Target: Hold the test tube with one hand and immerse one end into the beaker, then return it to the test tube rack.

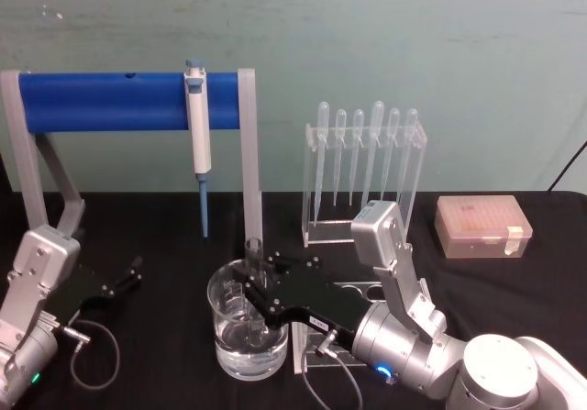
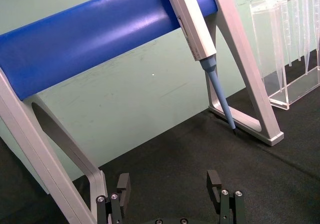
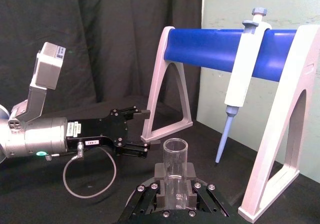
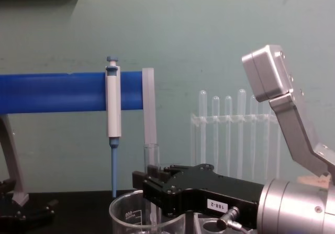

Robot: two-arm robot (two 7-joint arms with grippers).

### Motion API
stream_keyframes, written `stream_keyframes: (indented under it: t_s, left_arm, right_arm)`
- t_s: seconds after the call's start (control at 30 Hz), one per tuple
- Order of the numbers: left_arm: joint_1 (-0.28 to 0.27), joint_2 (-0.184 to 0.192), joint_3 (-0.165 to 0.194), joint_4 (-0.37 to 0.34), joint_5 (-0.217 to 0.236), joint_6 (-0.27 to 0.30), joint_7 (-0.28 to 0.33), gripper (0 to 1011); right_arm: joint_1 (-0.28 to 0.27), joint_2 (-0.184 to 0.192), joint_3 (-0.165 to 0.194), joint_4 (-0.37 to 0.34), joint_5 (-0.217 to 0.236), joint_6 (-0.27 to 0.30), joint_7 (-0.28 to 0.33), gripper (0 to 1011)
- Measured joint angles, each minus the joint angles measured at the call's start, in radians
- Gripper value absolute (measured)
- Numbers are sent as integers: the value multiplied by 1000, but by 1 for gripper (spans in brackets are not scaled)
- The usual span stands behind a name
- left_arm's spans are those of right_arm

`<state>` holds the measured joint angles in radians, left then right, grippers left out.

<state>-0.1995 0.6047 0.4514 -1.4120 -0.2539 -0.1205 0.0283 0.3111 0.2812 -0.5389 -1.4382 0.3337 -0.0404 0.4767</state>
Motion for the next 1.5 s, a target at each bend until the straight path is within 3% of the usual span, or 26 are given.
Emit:
stream_keyframes:
  t_s: [1.5]
  left_arm:
    - [0,0,0,0,0,0,0,1000]
  right_arm:
    - [0,0,0,0,0,0,0,224]
